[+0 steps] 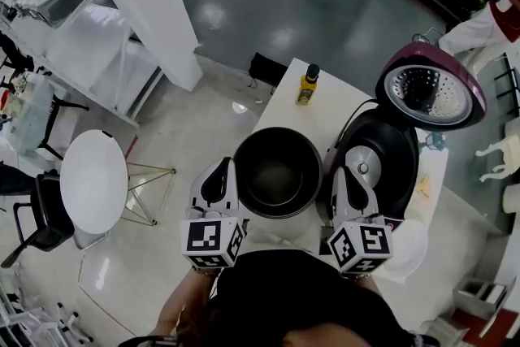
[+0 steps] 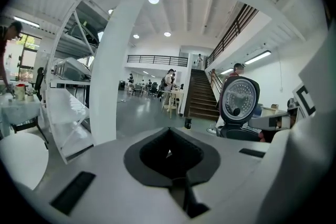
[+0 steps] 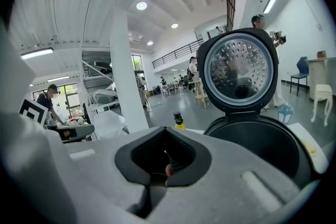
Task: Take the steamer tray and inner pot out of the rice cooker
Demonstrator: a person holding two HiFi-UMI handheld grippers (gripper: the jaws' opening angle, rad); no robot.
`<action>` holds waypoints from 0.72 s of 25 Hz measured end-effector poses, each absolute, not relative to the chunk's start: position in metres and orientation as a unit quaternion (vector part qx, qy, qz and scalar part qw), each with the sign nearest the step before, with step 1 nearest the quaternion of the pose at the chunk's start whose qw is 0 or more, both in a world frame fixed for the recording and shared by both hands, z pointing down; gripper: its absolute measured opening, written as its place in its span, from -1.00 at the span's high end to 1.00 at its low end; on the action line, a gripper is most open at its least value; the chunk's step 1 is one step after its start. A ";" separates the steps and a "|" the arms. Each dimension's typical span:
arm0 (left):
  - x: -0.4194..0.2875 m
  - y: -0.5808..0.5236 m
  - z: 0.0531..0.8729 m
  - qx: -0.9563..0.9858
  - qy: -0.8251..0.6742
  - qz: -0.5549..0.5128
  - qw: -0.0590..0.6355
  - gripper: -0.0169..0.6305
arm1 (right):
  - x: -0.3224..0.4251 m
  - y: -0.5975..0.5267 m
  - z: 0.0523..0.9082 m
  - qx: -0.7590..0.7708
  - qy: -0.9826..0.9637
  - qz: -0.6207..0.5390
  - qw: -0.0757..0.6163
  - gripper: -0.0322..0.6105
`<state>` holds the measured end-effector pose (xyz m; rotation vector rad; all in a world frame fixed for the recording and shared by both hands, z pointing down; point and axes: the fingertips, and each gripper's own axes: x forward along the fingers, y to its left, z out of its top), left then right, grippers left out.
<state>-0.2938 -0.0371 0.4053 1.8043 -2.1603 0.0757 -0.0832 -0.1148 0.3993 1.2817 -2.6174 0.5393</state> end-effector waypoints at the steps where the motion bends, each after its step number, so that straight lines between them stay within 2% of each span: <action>1: -0.295 -0.036 0.406 0.629 -0.759 0.029 0.163 0.94 | -0.084 -0.113 0.400 0.427 -0.881 0.184 0.090 0.88; 18: -0.289 -0.031 0.412 0.640 -0.748 0.025 0.174 0.94 | -0.099 -0.110 0.404 0.414 -0.886 0.183 0.099 0.88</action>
